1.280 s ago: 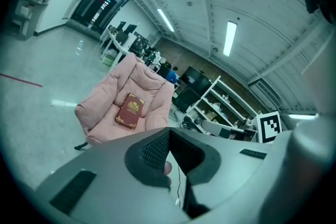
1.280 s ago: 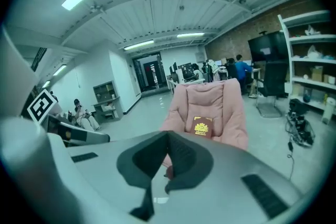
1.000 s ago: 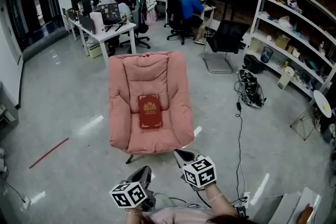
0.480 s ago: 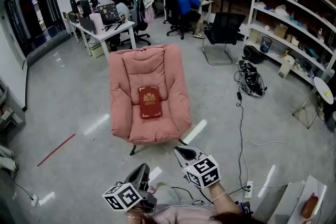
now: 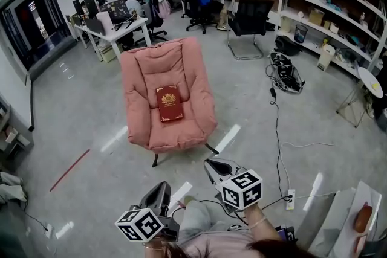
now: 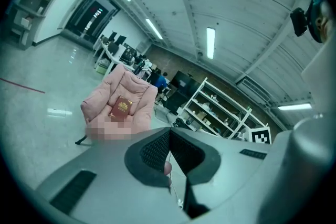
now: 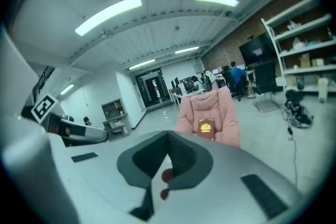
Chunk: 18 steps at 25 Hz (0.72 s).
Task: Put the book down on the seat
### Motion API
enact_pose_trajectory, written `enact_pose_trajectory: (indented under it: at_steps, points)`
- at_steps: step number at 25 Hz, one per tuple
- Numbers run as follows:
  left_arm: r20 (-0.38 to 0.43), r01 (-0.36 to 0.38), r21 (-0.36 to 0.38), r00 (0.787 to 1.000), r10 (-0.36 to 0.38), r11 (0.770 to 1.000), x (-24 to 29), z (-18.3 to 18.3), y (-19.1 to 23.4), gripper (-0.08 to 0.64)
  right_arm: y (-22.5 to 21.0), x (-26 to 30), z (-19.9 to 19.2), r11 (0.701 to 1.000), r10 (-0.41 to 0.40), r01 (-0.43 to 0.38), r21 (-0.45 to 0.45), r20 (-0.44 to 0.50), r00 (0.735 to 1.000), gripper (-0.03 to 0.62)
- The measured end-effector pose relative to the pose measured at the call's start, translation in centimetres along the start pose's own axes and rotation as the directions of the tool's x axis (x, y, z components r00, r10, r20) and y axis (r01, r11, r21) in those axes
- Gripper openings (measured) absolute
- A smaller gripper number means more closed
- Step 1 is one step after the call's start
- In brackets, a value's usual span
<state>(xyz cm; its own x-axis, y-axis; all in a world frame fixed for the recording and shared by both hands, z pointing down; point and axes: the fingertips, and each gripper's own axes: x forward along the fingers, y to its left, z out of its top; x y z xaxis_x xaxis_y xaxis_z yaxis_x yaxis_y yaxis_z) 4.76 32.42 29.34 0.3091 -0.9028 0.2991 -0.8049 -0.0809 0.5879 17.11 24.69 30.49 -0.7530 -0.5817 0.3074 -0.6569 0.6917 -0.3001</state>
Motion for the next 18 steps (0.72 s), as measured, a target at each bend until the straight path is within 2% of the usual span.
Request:
enact_pose_trajectory:
  at_steps: [2,8,13,18]
  points:
    - [-0.002,-0.007,0.033,1.000,0.007,0.999,-1.0,-0.1,-0.3,-0.002,0.2,-1.2,-0.2,0.999,-0.003,0.002,0.044,0.017,1.000,0.015]
    - [0.024,-0.011,0.079,1.000,0.009,0.997,-4.2,-0.1,-1.6,-0.002,1.4,-4.0,-1.5,0.998,-0.016,0.015,0.054,0.016,1.000,0.015]
    - [0.025,-0.042,0.192,0.999,0.038,0.981,-6.2,-0.2,-2.4,-0.002,2.5,-5.4,-2.8,0.997,-0.004,0.005,0.075,-0.005,1.000,0.015]
    - [0.052,-0.058,0.217,0.998,0.048,0.974,-7.7,-0.7,-2.8,-0.002,3.2,-6.2,-4.5,0.995,0.014,-0.010,0.099,-0.039,0.999,0.015]
